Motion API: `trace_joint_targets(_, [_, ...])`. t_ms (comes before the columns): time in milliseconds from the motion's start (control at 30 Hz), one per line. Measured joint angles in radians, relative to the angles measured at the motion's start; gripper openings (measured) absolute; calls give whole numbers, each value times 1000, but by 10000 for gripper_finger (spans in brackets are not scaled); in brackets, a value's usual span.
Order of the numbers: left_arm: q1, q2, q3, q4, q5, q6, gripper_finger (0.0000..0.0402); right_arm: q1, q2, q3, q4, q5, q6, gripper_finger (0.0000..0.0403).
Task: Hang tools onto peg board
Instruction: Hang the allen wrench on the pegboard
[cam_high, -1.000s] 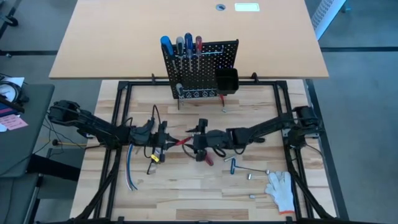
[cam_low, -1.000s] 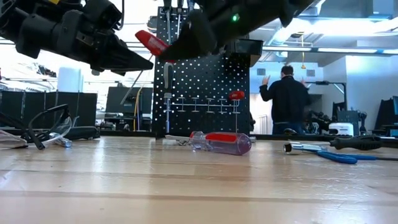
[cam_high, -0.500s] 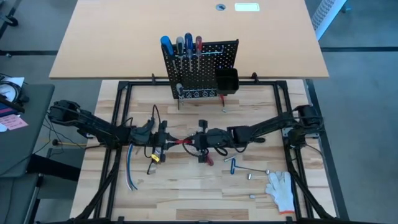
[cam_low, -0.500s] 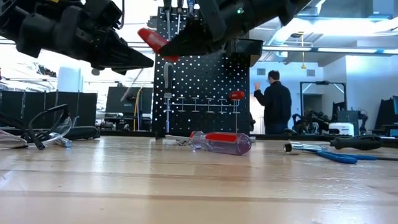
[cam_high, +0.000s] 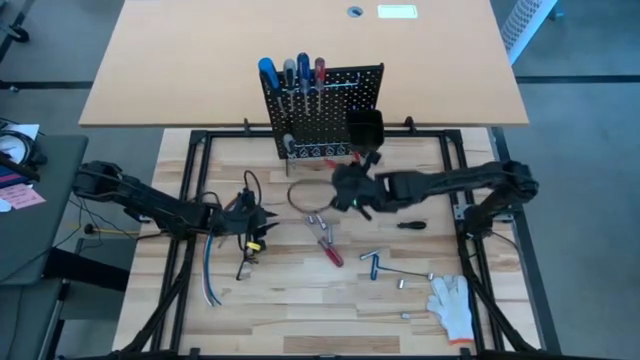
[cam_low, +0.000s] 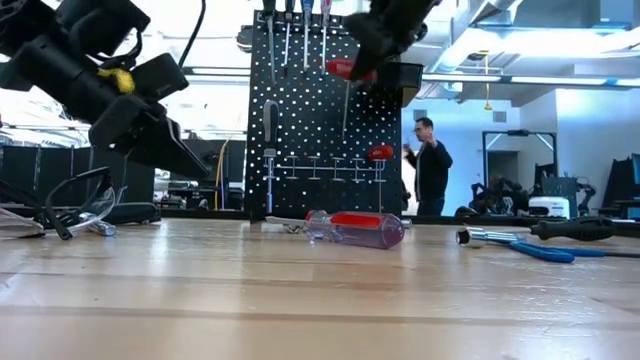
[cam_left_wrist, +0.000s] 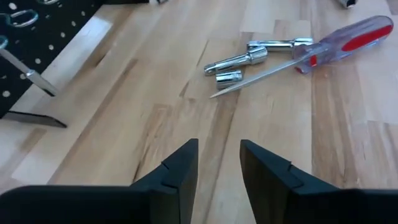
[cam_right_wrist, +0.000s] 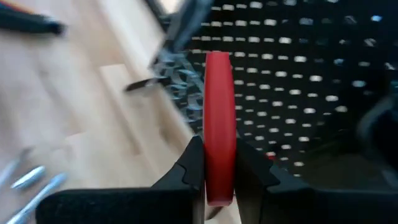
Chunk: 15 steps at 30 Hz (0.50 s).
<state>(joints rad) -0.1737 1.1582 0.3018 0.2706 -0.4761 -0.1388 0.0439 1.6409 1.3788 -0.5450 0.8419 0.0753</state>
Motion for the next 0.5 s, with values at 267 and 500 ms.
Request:
trace_joint_targets(267, [0, 7, 0, 5, 1, -3, 112, -145, 1, 2, 4, -54, 6, 50])
trace_joint_targets(500, [-4, 7, 0, 3, 1, -3, 111, -188, 15, -1, -3, -110, 11, 50])
